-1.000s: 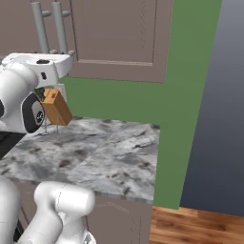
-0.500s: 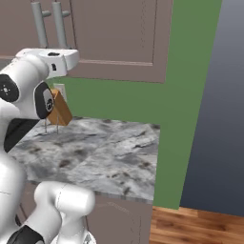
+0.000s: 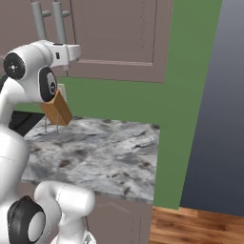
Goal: Open the cabinet, retrieve the rolling pin, and place it next to the meat on the cutting board to prepare for tenderizing.
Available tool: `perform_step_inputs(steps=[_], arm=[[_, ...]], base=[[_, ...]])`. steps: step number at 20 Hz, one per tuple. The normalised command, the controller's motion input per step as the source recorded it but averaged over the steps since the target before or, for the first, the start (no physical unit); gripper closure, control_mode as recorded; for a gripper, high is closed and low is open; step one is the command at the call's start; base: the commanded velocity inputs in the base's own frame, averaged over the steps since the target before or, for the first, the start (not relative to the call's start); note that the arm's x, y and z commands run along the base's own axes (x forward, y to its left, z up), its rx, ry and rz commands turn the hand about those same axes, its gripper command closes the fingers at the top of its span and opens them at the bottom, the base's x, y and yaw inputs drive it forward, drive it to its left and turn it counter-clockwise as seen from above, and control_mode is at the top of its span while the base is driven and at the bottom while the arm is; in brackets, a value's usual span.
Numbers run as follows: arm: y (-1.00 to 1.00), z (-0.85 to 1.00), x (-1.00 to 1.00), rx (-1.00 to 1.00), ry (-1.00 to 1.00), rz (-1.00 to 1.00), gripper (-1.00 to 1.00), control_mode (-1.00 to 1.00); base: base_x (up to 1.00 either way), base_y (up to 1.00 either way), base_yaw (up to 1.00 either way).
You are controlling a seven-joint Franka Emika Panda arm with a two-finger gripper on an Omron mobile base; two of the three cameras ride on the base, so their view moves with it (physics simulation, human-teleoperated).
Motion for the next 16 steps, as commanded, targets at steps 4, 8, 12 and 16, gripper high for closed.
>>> perform_step_inputs(steps=[4, 8, 12, 16], arm=[[0.02, 0.00, 0.53, 0.01, 0.14, 0.00, -1.00, -1.00], [0.01, -0.01, 0.58, 0.01, 0.15, 0.00, 1.00, -1.00], [0.00, 0.00, 0.07, 0.00, 0.02, 0.00, 1.00, -1.00], [0.04, -0.01, 0.07, 0.00, 0.01, 0.00, 1.00, -1.00]], base=[[0.00, 0.00, 0.00], [0.00, 0.00, 0.00], [0.00, 0.00, 0.00], [0.00, 0.00, 0.00]])
